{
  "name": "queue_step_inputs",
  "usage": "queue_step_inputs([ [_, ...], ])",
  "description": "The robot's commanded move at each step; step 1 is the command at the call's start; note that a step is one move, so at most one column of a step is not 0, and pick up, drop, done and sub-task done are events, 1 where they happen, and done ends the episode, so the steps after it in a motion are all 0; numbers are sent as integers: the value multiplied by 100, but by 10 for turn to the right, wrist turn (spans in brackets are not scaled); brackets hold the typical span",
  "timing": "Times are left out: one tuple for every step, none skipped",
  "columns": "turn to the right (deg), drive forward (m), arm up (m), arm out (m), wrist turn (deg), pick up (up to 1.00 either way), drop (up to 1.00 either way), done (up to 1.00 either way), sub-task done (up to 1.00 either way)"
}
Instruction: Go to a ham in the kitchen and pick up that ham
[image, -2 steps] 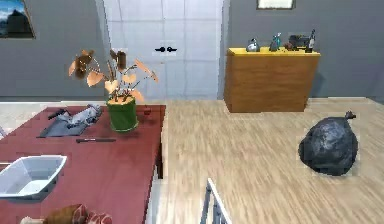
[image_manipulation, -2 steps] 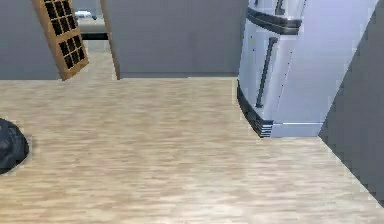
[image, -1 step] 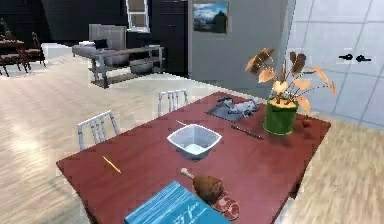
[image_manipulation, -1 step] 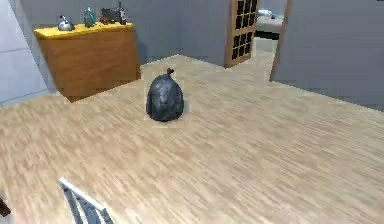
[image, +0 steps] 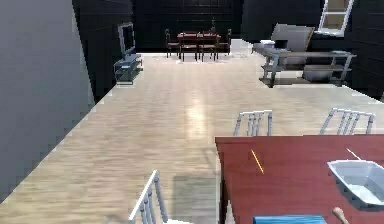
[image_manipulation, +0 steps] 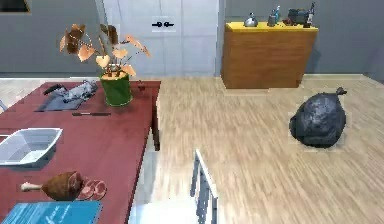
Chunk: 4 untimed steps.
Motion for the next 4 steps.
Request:
queue_step_inputs([
  [-330,0,0,0,0,0,0,0,0],
  [0,0,50,0,0,0,0,0,0],
  [0,0,34,0,0,0,0,0,0],
  [0,0,0,24,0,0,0,0,0],
])
